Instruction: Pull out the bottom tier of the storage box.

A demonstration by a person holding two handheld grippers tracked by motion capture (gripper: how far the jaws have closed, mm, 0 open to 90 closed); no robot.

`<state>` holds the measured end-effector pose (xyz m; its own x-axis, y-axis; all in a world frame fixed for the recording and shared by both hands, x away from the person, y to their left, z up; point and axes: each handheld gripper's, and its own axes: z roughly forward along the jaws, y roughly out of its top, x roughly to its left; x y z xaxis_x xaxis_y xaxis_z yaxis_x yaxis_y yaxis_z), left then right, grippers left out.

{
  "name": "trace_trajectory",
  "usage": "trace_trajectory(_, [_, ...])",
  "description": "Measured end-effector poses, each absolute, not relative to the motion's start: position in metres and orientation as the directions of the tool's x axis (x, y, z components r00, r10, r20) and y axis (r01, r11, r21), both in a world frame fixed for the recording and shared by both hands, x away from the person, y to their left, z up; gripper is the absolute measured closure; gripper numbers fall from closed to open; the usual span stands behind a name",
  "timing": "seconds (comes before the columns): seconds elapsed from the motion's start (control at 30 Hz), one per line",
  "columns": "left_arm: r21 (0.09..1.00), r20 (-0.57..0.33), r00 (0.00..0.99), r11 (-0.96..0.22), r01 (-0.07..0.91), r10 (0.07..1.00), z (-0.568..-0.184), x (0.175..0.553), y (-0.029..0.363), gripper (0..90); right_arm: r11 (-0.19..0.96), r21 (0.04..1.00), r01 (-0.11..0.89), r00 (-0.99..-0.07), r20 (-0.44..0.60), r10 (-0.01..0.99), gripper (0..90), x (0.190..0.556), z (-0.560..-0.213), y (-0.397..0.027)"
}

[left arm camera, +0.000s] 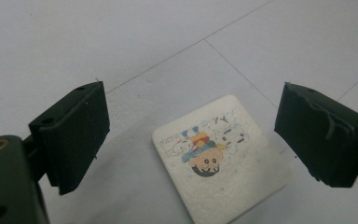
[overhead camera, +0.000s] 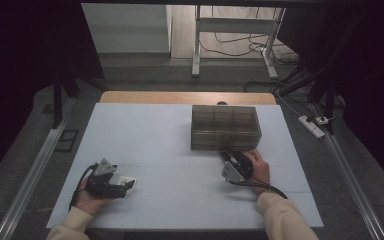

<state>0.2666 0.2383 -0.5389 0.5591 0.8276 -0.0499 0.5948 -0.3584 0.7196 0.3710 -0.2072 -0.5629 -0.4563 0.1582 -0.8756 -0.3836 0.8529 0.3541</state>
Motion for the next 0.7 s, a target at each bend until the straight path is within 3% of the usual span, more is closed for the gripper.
trace_trajectory(0.7, [0.721, -0.049, 0.558, -0.358, 0.594, 0.828, -0.5387, 0.2664, 0.2385, 10.2, 0.858, 0.327, -0.396, -0.441, -0.887, 0.134, 74.3, 0.371, -0.5636, -0.2085])
